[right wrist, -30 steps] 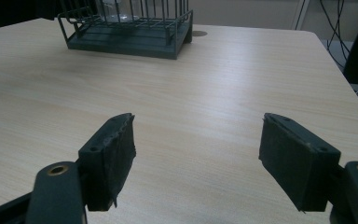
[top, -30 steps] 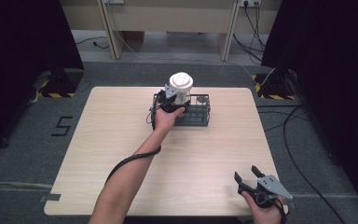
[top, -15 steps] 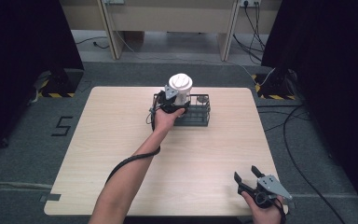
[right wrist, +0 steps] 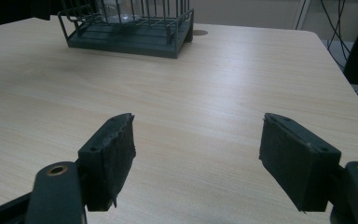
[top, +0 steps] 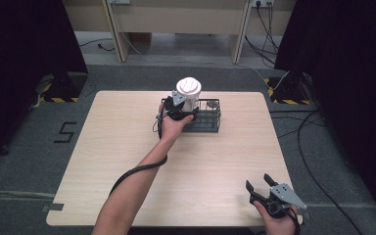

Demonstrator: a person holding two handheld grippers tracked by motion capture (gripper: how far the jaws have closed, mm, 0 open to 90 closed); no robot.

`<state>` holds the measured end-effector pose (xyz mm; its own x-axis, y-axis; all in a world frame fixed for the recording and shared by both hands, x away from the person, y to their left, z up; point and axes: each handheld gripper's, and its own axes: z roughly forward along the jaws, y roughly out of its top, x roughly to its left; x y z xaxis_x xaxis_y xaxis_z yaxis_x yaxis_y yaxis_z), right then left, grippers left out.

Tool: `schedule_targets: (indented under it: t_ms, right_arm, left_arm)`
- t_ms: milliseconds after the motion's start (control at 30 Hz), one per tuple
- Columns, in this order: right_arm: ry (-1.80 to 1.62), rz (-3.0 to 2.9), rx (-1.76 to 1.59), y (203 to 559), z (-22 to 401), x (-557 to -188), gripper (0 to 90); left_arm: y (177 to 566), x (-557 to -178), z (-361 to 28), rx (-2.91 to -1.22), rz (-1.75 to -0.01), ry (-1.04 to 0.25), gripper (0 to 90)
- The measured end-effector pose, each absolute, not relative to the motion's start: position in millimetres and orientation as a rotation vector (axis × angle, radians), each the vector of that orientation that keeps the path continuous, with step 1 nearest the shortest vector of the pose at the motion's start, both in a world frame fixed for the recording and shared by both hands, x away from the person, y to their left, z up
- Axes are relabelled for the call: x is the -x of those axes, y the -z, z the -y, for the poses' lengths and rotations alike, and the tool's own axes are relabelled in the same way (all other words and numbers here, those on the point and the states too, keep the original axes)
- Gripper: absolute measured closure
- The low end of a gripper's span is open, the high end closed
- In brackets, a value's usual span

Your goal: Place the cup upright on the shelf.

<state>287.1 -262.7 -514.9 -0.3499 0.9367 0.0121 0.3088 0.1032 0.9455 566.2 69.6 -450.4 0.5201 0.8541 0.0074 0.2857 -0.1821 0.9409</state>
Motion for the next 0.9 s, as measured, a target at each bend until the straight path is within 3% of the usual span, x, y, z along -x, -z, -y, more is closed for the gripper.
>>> schedule_targets:
  t_ms: [900]
  right_arm:
    - [-1.254,-1.747,-1.226,514.9,262.1,-287.0,27.0]
  left_arm:
    - [443.1,-539.0,-90.9,-1.717,-0.912,-0.686,14.3]
